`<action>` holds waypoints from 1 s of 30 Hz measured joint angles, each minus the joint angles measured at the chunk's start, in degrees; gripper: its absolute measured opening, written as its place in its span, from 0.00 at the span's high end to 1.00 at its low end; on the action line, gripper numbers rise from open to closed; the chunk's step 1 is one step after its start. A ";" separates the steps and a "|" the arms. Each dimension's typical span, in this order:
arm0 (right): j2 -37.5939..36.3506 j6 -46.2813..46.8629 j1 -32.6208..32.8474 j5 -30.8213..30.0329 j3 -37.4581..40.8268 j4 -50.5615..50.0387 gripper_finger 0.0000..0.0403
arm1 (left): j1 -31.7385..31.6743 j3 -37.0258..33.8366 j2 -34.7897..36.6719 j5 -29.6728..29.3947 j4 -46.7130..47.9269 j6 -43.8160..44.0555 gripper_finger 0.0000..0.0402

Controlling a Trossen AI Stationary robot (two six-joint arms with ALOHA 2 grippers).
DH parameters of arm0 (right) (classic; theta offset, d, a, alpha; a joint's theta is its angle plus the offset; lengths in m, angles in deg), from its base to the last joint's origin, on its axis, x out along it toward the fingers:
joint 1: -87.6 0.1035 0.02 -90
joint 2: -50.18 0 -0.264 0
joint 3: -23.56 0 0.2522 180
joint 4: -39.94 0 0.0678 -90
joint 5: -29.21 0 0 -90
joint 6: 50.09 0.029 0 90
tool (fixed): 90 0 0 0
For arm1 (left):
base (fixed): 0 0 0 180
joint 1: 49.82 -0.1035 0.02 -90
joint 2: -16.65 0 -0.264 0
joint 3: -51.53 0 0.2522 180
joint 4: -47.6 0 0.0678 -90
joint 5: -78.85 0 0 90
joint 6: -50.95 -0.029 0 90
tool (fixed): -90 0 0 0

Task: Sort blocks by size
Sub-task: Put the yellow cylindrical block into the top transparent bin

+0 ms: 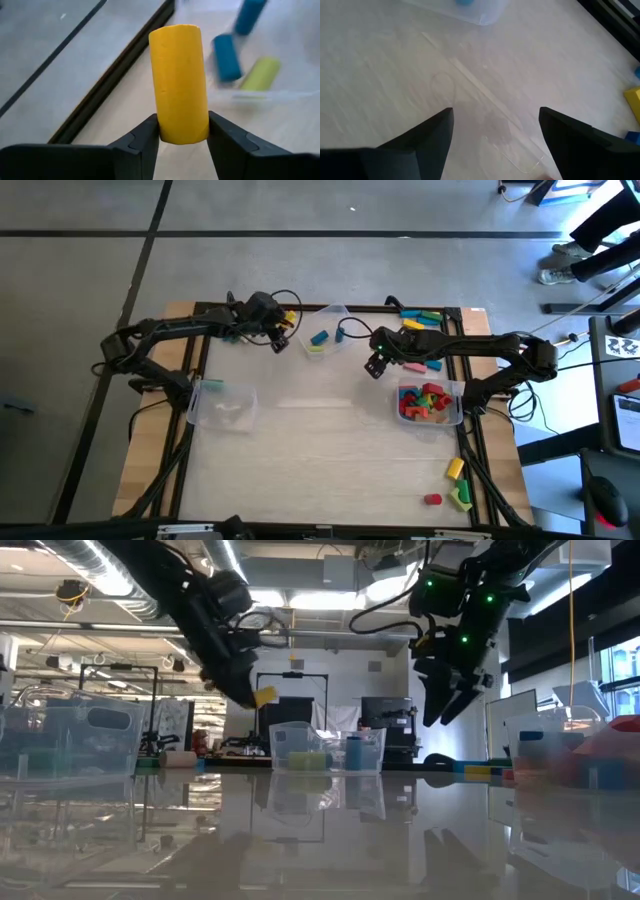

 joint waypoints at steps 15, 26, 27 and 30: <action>0.00 -0.06 0.00 0.00 0.00 0.15 0.27 | 3.31 8.74 -11.59 3.91 -9.12 -3.44 0.65; 0.00 -0.04 0.00 -0.02 0.00 0.14 0.27 | 3.68 13.39 -21.49 5.19 -9.33 -2.35 0.65; 0.00 -0.04 -0.01 -0.10 0.00 0.14 0.27 | 3.70 13.42 -21.71 5.20 -9.39 -2.10 0.65; 0.00 -0.02 -0.02 -1.35 0.00 0.14 0.27 | 3.51 13.51 -21.86 5.18 -9.62 -2.07 0.65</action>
